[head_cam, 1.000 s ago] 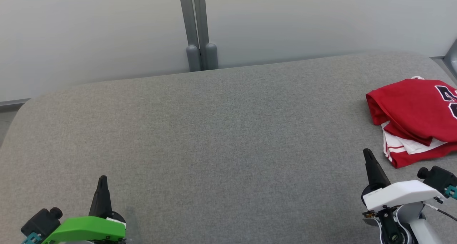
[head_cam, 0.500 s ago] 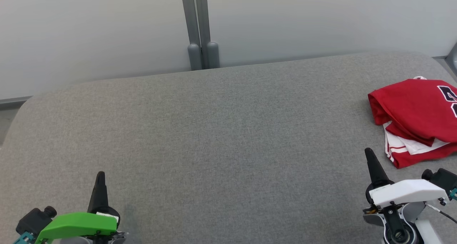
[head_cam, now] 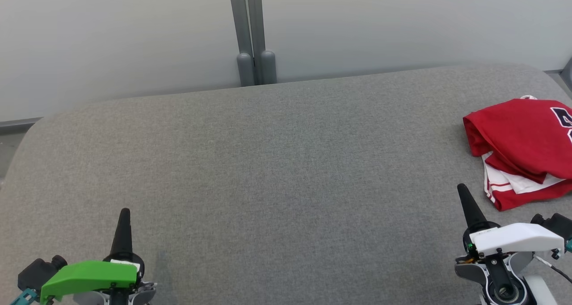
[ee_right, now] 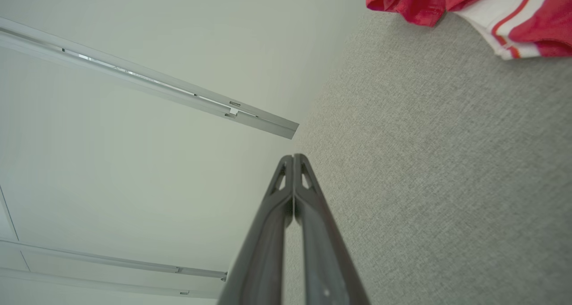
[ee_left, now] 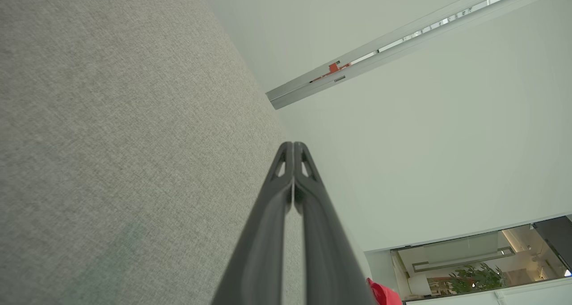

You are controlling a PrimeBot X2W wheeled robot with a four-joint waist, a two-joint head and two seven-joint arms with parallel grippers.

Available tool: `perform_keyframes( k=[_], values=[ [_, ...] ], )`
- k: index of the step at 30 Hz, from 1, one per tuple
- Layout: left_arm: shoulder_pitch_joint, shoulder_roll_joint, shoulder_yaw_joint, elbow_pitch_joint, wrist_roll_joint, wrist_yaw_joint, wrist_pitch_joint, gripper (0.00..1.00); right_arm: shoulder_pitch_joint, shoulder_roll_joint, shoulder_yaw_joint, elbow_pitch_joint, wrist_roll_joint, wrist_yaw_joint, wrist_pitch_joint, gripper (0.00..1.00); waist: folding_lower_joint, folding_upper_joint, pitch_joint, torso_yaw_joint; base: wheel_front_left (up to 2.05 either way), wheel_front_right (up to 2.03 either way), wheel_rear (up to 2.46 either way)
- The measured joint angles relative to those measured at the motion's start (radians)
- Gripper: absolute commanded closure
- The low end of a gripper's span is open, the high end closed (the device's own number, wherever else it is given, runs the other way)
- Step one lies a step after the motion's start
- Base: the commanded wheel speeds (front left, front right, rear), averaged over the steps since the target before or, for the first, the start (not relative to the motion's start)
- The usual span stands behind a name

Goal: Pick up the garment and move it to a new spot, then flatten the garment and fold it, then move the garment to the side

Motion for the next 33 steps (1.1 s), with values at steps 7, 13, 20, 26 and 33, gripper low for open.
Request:
perform_keyframes(
  k=[7, 13, 20, 26, 33],
  values=[
    [-0.009, 0.000, 0.007, -0.001, -0.062, -0.002, 0.018, 1.00, -0.001, 0.007, -0.013, -0.004, 0.059, 0.000, 0.018, 1.00, 0.0000, 0.0000, 0.002, 0.003, 0.00, 0.00, 0.00],
    [-0.015, 0.000, 0.013, -0.003, -0.116, -0.003, 0.032, 1.00, -0.003, 0.013, -0.023, -0.007, 0.107, 0.000, 0.031, 1.00, 0.0000, 0.0000, 0.004, 0.006, 0.00, 0.00, 0.00],
    [-0.022, 0.000, 0.019, -0.005, -0.172, -0.004, 0.046, 1.00, -0.004, 0.018, -0.034, -0.010, 0.158, 0.000, 0.048, 1.00, 0.0000, 0.0000, 0.006, 0.008, 0.00, 0.00, 0.00],
    [-0.026, 0.000, 0.023, -0.007, -0.215, -0.009, 0.060, 1.00, -0.005, 0.022, -0.043, -0.013, 0.200, 0.000, 0.060, 1.00, 0.0000, 0.0000, 0.008, 0.011, 0.00, 0.00, 0.00],
    [-0.035, 0.000, 0.027, -0.008, -0.263, -0.012, 0.073, 1.00, -0.007, 0.027, -0.053, -0.016, 0.249, 0.000, 0.074, 1.00, 0.0000, 0.0000, 0.010, 0.014, 0.00, 0.00, 0.00]
  ],
)
